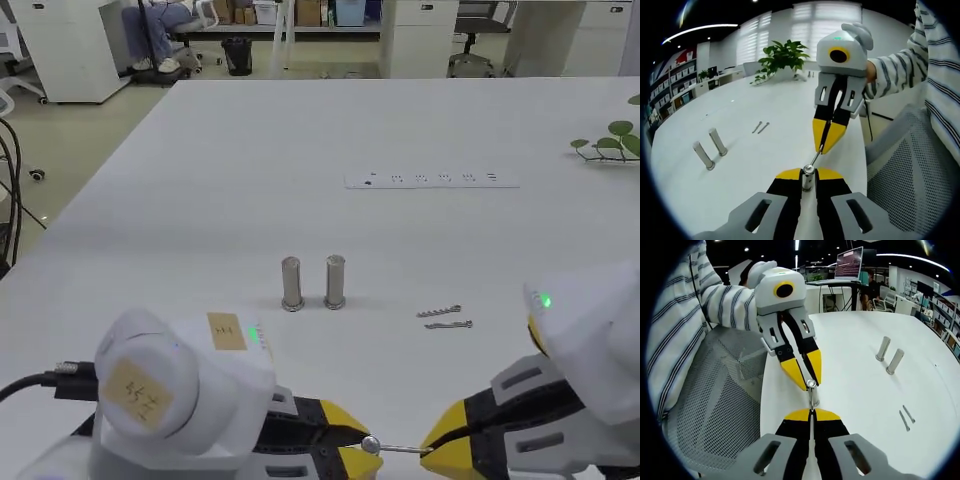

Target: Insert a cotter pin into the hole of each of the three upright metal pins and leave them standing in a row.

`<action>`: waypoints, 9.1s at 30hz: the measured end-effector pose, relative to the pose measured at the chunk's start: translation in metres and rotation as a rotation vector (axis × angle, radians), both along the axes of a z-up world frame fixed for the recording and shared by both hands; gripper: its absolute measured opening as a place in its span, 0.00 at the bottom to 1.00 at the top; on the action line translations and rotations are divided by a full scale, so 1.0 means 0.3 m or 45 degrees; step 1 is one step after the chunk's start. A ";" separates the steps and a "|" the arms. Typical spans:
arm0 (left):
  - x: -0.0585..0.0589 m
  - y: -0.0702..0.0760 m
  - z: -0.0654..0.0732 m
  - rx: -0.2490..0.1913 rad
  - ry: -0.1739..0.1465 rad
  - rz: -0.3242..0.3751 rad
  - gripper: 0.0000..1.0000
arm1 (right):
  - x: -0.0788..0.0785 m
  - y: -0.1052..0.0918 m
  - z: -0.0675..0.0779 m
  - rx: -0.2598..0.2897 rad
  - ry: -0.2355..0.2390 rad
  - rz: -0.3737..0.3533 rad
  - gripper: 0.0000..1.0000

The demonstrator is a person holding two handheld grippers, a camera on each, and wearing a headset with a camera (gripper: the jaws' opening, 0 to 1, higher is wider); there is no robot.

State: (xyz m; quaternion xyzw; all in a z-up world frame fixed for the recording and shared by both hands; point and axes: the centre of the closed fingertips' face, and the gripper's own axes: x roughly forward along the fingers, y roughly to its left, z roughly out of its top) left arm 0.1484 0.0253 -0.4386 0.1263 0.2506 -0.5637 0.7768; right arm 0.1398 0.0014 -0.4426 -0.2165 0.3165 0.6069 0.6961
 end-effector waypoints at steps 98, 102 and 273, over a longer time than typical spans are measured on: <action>-0.095 0.139 -0.006 -0.057 0.088 0.210 0.99 | -0.008 0.126 -0.104 0.236 -0.037 -0.165 0.10; -0.096 0.139 -0.008 -0.054 0.085 0.212 0.99 | -0.004 0.127 -0.118 0.213 -0.046 -0.159 0.09; 0.444 0.315 0.244 -0.126 -0.068 0.432 0.74 | 0.063 -0.186 0.106 0.344 0.002 -0.947 0.97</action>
